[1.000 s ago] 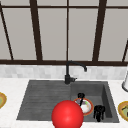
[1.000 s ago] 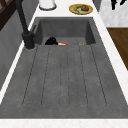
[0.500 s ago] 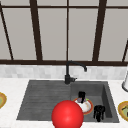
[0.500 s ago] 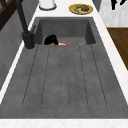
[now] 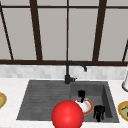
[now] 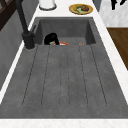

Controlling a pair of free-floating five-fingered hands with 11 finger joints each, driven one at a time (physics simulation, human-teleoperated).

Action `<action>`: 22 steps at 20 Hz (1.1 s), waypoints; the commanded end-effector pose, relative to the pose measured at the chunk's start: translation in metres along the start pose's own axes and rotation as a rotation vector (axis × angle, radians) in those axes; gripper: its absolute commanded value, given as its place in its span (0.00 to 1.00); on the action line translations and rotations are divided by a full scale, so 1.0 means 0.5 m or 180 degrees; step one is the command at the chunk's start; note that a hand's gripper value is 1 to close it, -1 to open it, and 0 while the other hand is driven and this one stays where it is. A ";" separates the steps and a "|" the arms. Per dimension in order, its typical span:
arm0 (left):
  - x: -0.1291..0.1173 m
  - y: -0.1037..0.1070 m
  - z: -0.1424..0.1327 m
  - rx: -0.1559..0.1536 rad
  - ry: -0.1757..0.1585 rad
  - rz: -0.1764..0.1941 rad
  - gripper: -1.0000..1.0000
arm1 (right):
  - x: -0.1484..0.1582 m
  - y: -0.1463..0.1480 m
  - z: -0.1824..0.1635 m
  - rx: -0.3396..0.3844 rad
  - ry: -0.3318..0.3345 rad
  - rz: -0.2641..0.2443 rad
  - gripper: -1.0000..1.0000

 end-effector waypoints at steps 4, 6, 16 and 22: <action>0.034 0.095 0.012 0.0006 0.0009 -0.0015 1.00 | 0.000 0.000 0.000 0.0000 0.0000 0.0000 0.50; 0.048 0.120 0.022 0.0046 -0.0009 -0.0076 1.00 | 0.000 0.000 0.000 0.0000 0.0000 0.0000 0.50; 0.166 0.240 0.065 0.0020 0.0004 -0.0004 1.00 | 0.000 0.000 0.000 0.0000 0.0000 0.0000 0.50; 0.245 0.310 0.102 0.0019 0.0003 0.0001 1.00 | 0.000 0.000 0.000 0.0000 0.0000 0.0000 0.50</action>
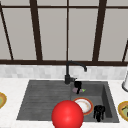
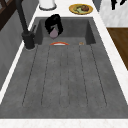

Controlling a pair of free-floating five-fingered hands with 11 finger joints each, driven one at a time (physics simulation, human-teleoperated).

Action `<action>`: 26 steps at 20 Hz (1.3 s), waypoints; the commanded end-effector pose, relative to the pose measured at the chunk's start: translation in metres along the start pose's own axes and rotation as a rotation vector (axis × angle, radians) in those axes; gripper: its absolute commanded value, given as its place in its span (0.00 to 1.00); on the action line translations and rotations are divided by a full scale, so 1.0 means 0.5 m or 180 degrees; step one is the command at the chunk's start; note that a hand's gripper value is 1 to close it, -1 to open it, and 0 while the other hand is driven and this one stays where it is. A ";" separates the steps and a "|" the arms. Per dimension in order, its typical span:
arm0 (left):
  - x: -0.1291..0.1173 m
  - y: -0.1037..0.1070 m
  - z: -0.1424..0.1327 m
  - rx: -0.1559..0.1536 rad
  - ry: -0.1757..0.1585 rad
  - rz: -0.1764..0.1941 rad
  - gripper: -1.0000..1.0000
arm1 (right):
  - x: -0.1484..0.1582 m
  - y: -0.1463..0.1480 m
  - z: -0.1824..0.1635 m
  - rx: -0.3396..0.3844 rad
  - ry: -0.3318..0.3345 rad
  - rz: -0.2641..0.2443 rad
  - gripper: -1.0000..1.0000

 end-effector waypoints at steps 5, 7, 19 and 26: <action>0.093 0.091 0.053 0.0001 0.0000 0.0003 1.00 | 0.000 0.000 0.000 0.0000 0.0000 0.0000 0.50; 0.113 0.111 0.069 0.0004 0.0004 0.0003 1.00 | 0.000 0.000 0.000 0.0000 0.0000 0.0000 0.50; 0.212 0.139 0.216 0.0067 0.0054 -0.0049 1.00 | 0.000 0.000 0.000 0.0000 0.0000 0.0000 0.50; 0.261 0.134 0.308 0.0074 0.0059 -0.0038 1.00 | 0.000 0.000 0.000 0.0000 0.0000 0.0000 0.50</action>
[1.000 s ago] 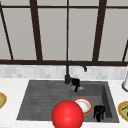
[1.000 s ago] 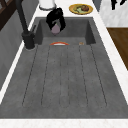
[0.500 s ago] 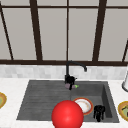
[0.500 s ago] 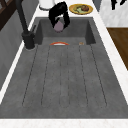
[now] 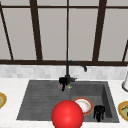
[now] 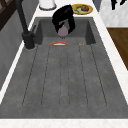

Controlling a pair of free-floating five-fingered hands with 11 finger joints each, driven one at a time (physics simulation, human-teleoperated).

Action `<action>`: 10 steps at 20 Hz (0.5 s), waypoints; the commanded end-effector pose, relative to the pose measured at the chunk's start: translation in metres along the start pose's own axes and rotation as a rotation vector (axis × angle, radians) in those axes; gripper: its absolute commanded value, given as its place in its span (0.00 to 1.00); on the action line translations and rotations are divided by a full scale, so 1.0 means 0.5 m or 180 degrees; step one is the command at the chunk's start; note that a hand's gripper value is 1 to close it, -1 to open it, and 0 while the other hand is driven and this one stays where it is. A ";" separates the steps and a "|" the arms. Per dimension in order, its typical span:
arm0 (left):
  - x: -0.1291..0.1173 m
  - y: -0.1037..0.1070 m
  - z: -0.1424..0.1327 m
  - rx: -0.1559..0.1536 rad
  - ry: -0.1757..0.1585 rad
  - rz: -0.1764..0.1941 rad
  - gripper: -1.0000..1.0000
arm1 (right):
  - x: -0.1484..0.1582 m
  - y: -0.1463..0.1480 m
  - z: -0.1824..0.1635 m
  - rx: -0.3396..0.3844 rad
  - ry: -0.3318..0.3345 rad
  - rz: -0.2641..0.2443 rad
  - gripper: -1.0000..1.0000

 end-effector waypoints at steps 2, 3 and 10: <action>0.035 0.000 0.063 0.0059 0.0063 -0.0044 1.00 | 0.000 0.000 0.000 0.0000 0.0000 0.0000 0.50; 0.042 0.002 0.076 0.0049 0.0060 -0.0044 1.00 | 0.000 0.000 0.000 0.0000 0.0000 0.0000 0.50; 0.102 0.052 0.167 0.0002 0.0002 0.0005 1.00 | 0.000 0.000 0.000 0.0000 0.0000 0.0000 0.50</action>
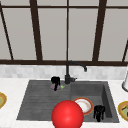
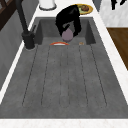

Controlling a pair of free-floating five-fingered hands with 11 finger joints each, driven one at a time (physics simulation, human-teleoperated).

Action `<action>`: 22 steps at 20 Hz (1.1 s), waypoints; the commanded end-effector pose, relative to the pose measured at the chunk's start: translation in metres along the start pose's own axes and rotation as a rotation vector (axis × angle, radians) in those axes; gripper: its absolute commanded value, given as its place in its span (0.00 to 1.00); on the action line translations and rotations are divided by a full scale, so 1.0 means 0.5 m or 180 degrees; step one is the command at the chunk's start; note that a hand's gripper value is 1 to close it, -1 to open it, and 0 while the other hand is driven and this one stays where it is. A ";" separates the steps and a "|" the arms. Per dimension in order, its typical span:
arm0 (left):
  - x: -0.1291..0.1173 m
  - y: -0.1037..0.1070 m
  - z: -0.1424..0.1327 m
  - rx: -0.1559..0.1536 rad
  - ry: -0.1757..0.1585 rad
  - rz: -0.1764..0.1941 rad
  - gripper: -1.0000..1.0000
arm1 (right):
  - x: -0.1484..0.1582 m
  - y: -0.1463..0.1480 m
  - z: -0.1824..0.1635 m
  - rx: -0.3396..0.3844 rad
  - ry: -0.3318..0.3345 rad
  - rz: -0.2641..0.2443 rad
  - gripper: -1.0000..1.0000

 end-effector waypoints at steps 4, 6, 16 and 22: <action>0.062 0.061 0.094 0.0001 0.0000 0.0026 1.00 | 0.000 0.000 0.000 0.0000 0.0000 0.0000 0.50; 0.079 0.076 0.122 0.0001 0.0000 0.0021 1.00 | 0.000 0.000 0.000 0.0000 0.0000 0.0000 0.50; 0.166 0.127 0.255 0.0003 0.0023 0.0010 1.00 | 0.000 0.000 0.000 0.0000 0.0000 0.0000 0.50; 0.215 0.130 0.336 0.0023 0.0031 -0.0022 1.00 | 0.000 0.000 0.000 0.0000 0.0000 0.0000 0.50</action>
